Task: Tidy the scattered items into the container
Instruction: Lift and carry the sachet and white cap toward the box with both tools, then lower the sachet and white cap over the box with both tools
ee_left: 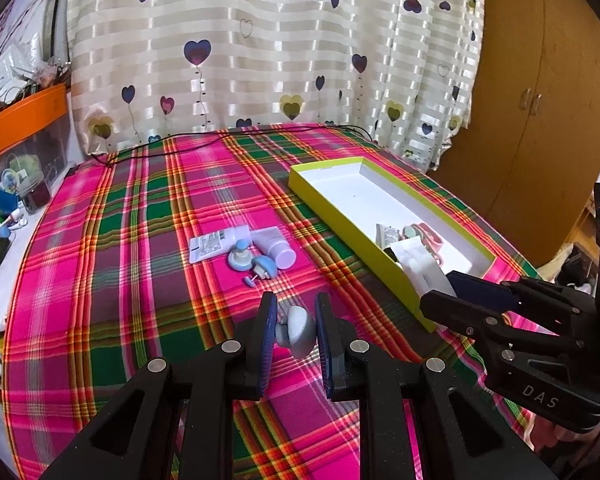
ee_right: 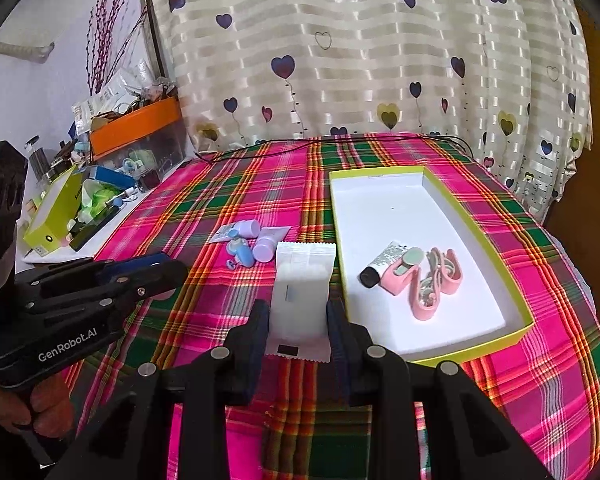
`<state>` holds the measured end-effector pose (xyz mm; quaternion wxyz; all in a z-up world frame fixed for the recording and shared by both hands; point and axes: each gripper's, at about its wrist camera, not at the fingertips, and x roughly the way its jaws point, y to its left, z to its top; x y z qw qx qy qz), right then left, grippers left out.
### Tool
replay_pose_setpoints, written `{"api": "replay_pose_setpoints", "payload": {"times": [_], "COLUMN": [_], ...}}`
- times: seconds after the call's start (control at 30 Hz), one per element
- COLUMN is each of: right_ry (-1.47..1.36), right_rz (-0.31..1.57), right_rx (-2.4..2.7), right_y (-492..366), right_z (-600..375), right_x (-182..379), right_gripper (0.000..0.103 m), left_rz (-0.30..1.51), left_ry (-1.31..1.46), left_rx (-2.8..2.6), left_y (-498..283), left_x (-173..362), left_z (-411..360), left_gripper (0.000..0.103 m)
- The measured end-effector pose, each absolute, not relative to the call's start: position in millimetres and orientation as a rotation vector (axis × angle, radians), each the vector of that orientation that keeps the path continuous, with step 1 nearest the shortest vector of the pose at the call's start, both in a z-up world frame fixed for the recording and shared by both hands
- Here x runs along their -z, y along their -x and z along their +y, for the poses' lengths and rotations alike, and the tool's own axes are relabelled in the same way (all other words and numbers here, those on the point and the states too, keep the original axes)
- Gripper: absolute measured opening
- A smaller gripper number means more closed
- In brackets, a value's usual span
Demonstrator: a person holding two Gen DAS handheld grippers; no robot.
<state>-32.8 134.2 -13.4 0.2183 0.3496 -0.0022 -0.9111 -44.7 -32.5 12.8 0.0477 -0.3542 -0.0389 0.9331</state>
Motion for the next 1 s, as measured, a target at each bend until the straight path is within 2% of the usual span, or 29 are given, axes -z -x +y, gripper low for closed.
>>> {"api": "replay_pose_setpoints", "payload": {"times": [1.0], "right_ry": [-0.994], "right_rz": [-0.051], "right_rx": [2.569], "right_y": [57.7], "right_z": [160.7], "right_x": [14.7], "right_gripper": [0.030], "left_rz": [-0.106], "left_ry": [1.072], "left_rx": [-2.781], "left_y": [73.9], "left_x": [-13.9], "left_z": [-7.9], "left_gripper": [0.020]}}
